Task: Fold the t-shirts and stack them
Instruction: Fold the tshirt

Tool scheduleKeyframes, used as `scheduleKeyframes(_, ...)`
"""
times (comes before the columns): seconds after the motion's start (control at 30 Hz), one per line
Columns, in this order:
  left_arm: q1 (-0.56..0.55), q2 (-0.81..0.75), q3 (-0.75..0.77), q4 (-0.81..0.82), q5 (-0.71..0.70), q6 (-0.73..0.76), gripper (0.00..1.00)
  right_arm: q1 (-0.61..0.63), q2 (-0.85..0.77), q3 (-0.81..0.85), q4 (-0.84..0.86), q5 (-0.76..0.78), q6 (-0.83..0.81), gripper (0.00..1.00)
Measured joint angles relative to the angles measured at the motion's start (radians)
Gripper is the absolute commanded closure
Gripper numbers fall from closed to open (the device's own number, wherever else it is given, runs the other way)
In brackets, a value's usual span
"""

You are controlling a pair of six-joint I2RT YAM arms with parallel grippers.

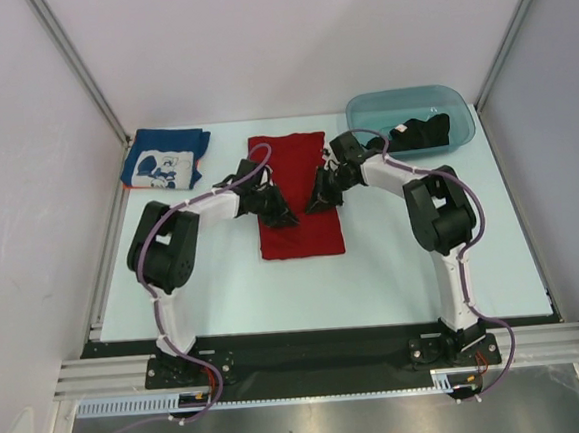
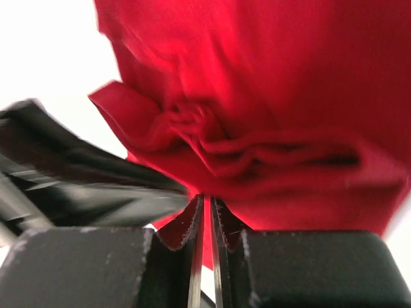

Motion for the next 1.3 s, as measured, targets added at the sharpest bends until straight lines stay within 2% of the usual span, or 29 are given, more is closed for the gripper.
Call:
scheduleKeyframes(0.17,0.025,0.096,0.073,-0.016,0.014,0.018,0.78,-0.020,0.064,0.039,0.111,-0.006,0.049,0.87)
scheduleKeyframes(0.27,0.049,0.150,0.188,-0.081,-0.010,0.062,0.76,-0.041,0.143,0.123,0.127,-0.005,0.065,0.87)
scheduleKeyframes(0.5,0.128,0.293,0.534,-0.189,-0.116,0.198,0.71,-0.101,0.294,0.399,0.051,0.014,0.063,0.86)
scheduleKeyframes(0.6,0.153,0.259,0.542,-0.218,-0.135,0.234,0.64,-0.121,0.300,0.504,-0.022,0.024,0.034,0.80)
scheduleKeyframes(0.63,0.156,0.231,0.513,-0.211,-0.138,0.239,0.56,-0.128,0.292,0.524,-0.049,0.030,0.016,0.75)
scheduleKeyframes(0.67,0.158,0.187,0.465,-0.215,-0.142,0.243,0.53,-0.134,0.276,0.528,-0.075,0.039,-0.006,0.65)
scheduleKeyframes(0.73,0.155,0.076,0.336,-0.204,-0.138,0.245,0.42,-0.138,0.220,0.481,-0.116,0.060,-0.042,0.56)
scheduleKeyframes(0.77,0.153,0.008,0.256,-0.200,-0.134,0.244,0.40,-0.139,0.171,0.422,-0.134,0.069,-0.060,0.47)
scheduleKeyframes(0.87,0.148,-0.196,0.037,-0.180,-0.107,0.244,0.33,-0.134,-0.019,0.174,-0.145,0.070,-0.110,0.36)
scheduleKeyframes(0.97,0.147,-0.369,-0.147,-0.138,-0.078,0.250,0.31,-0.126,-0.203,-0.059,-0.141,0.055,-0.156,0.33)
scheduleKeyframes(1.07,0.146,-0.483,-0.297,-0.080,-0.053,0.251,0.31,-0.119,-0.318,-0.223,-0.112,0.035,-0.193,0.34)
scheduleKeyframes(1.17,0.145,-0.526,-0.397,-0.022,-0.035,0.250,0.33,-0.114,-0.370,-0.362,-0.059,0.010,-0.219,0.34)
scheduleKeyframes(1.3,0.143,-0.525,-0.478,0.059,-0.026,0.246,0.33,-0.114,-0.365,-0.462,-0.014,-0.006,-0.235,0.36)
